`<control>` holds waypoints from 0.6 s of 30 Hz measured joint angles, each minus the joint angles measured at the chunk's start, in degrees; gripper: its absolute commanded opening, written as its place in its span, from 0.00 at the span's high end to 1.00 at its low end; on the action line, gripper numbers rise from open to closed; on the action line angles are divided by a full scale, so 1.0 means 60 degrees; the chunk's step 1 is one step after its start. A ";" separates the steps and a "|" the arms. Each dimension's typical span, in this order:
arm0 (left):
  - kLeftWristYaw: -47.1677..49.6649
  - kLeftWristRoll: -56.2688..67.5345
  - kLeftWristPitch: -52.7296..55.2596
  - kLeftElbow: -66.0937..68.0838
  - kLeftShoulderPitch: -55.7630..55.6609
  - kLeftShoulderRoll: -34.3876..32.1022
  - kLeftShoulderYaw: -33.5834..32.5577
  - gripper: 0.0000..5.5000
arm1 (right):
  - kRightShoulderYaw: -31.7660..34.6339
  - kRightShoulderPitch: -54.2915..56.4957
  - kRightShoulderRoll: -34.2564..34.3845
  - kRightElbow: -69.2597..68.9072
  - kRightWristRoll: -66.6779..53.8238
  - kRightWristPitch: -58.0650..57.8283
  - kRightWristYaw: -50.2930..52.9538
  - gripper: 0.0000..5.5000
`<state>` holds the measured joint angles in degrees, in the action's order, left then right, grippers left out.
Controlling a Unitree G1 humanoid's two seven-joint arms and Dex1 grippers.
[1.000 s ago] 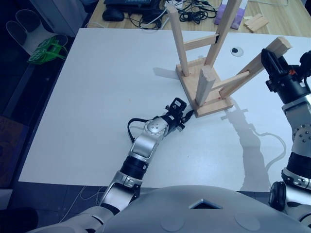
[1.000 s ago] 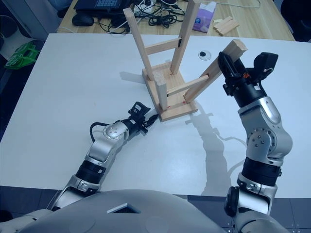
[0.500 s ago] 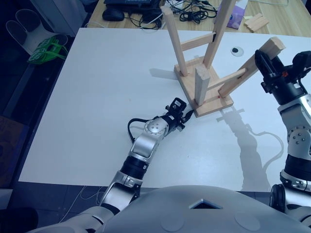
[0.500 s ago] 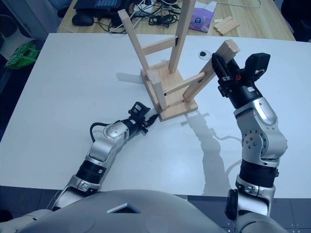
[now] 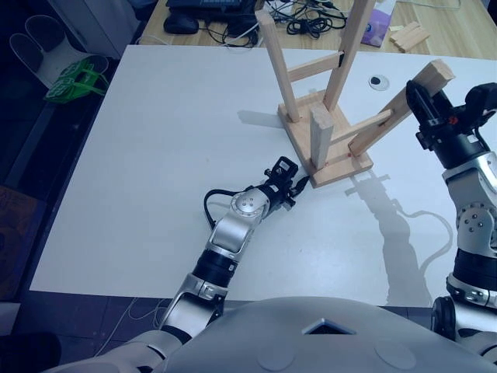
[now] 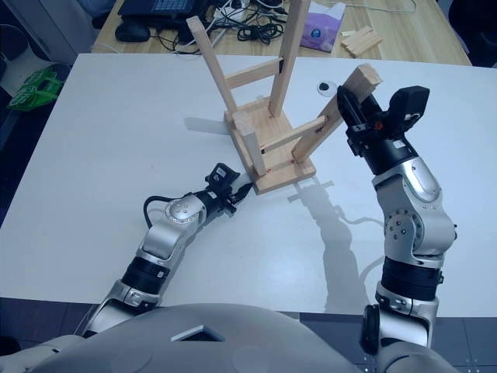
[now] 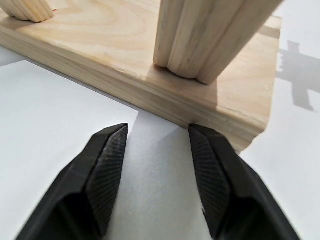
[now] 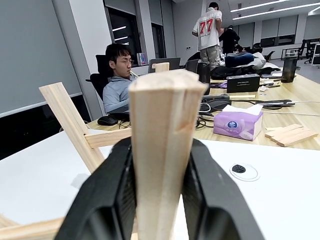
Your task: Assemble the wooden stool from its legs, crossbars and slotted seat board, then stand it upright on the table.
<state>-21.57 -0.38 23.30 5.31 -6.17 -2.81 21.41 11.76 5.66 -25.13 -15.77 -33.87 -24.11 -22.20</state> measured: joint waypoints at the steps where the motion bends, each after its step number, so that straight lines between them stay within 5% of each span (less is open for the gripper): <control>1: 0.0001 -0.0022 0.0000 0.0009 0.0000 0.0000 0.0000 0.59 | -0.0158 -0.0003 -0.0098 0.0027 0.0186 0.0069 -0.0029 0.81; 18: -0.0006 -0.0026 -0.0006 0.0044 0.0002 0.0005 -0.0015 0.59 | -0.0243 0.0272 -0.0340 0.0553 -0.0102 -0.0425 0.0372 0.81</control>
<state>-21.61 -0.54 23.26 5.57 -6.15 -2.78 21.32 10.31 7.29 -27.17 -12.46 -34.48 -26.66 -19.97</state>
